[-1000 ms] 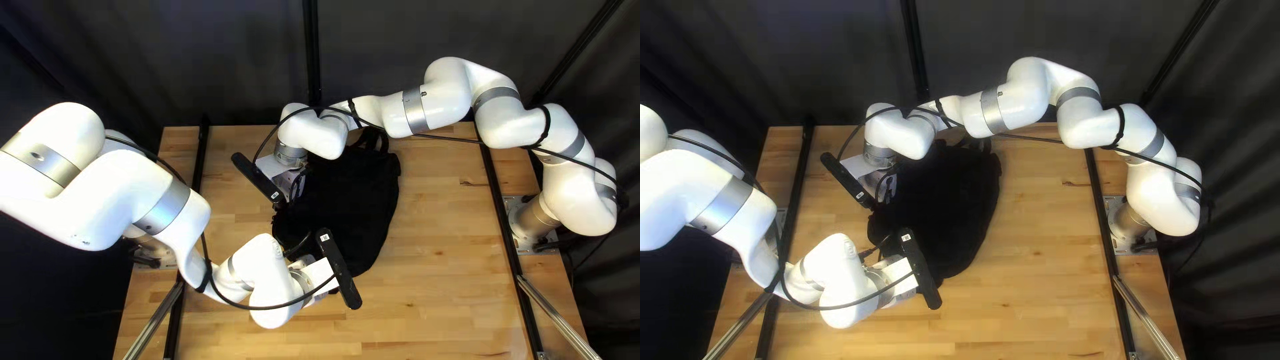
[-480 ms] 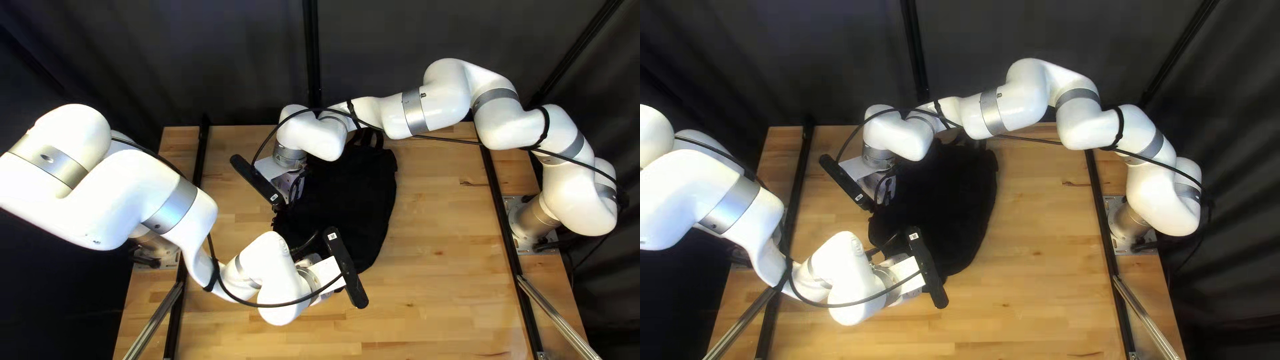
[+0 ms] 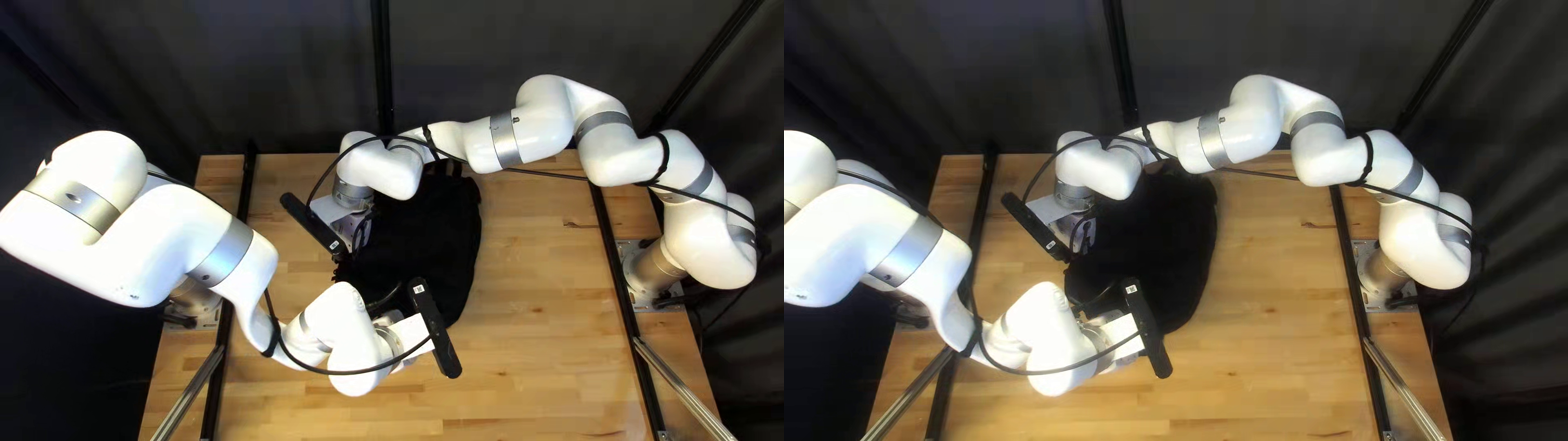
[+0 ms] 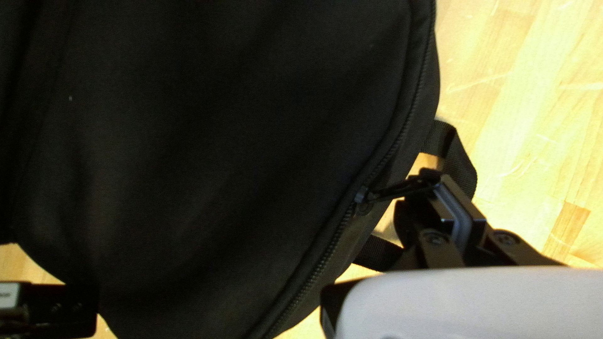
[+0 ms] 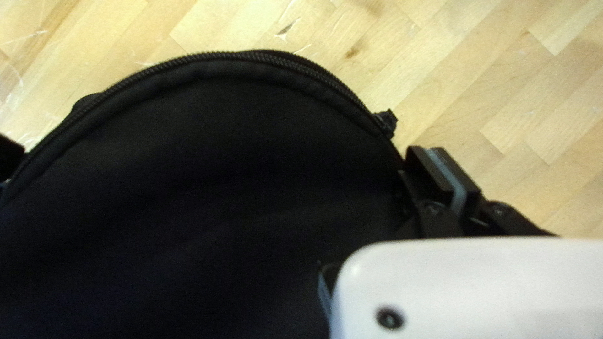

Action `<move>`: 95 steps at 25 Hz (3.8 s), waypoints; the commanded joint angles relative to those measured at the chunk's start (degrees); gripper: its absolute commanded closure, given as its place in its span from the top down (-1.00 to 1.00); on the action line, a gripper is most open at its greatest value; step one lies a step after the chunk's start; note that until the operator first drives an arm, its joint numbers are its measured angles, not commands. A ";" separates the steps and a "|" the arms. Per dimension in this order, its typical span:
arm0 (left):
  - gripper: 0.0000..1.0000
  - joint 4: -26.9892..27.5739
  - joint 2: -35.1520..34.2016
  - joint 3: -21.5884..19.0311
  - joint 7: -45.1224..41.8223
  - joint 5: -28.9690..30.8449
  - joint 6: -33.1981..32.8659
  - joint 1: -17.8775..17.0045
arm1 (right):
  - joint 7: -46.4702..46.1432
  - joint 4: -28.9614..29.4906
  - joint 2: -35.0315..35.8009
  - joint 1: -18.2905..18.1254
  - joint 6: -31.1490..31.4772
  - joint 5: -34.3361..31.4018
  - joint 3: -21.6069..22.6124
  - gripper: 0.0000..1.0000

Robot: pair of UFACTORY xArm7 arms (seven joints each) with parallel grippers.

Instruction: Remove a lunch box from a kids backpack

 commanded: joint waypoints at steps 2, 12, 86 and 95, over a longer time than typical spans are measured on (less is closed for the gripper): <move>1.00 0.79 -0.27 -0.80 0.93 0.24 2.01 -1.05 | -0.21 -2.92 -1.80 -0.26 -1.25 0.23 0.22 -1.00; 1.00 -1.01 -5.93 -4.44 0.92 0.84 10.01 -5.49 | 0.19 -11.23 -7.14 -0.16 -5.25 0.63 0.72 1.00; -1.00 -33.89 -34.26 11.12 14.05 1.06 -10.68 -2.77 | 64.25 -25.73 -14.85 32.77 6.71 -48.66 -2.08 0.80; -1.00 -33.56 -33.71 11.00 14.04 1.21 -10.80 -2.82 | 62.00 -28.93 -15.91 30.18 3.51 -48.48 -1.94 -0.81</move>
